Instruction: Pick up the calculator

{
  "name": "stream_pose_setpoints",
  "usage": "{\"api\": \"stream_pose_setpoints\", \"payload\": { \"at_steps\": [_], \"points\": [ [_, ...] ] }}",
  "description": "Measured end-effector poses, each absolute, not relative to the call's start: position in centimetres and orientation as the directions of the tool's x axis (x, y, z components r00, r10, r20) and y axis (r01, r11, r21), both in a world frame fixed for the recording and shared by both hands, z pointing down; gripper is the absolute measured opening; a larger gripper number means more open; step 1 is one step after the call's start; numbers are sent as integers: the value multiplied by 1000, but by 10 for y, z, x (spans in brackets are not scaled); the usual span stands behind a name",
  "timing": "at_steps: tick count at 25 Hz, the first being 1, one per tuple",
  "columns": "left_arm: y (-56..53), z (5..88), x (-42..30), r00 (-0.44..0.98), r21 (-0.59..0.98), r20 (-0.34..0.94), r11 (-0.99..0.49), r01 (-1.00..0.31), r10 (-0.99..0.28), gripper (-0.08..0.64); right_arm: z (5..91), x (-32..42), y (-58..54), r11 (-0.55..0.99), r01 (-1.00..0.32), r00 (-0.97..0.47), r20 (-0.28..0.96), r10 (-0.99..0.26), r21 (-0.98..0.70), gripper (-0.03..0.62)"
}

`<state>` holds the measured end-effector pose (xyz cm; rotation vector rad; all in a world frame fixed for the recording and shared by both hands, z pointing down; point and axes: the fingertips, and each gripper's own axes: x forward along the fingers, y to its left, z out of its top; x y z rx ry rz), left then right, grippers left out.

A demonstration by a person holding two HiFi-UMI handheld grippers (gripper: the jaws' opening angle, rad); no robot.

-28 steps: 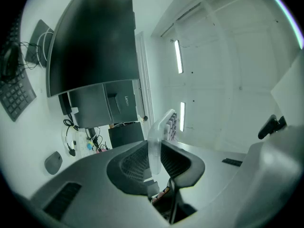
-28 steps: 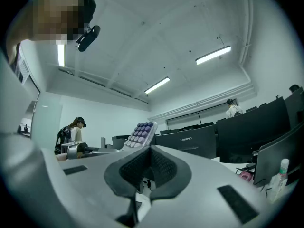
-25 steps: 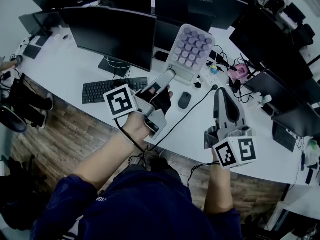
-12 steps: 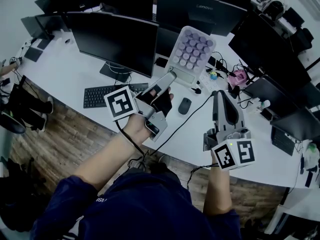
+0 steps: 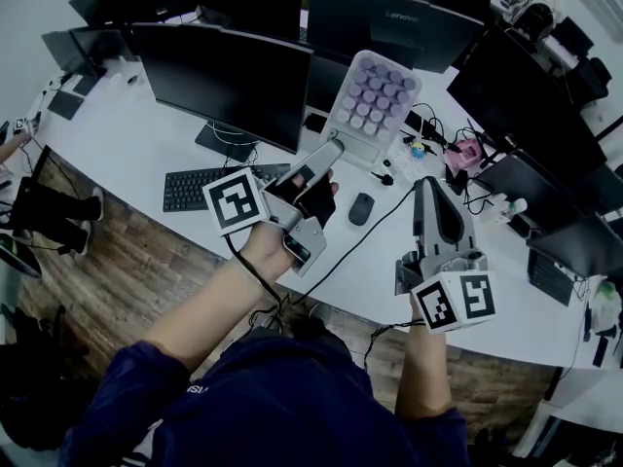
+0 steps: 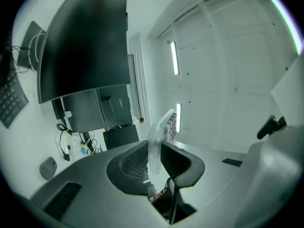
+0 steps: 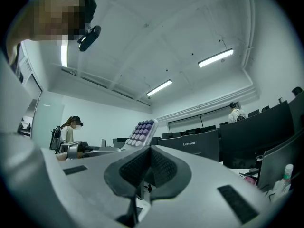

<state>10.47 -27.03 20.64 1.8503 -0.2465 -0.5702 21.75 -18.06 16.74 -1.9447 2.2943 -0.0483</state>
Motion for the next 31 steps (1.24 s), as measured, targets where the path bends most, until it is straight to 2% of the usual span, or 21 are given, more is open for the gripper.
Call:
{"api": "stream_pose_setpoints", "payload": {
  "at_steps": [31],
  "points": [
    [-269,219,110,863,940,-236,-328,87,-446,99,178,224,-182,168,-979,-162,-59,-985,-118,2]
  ]
}}
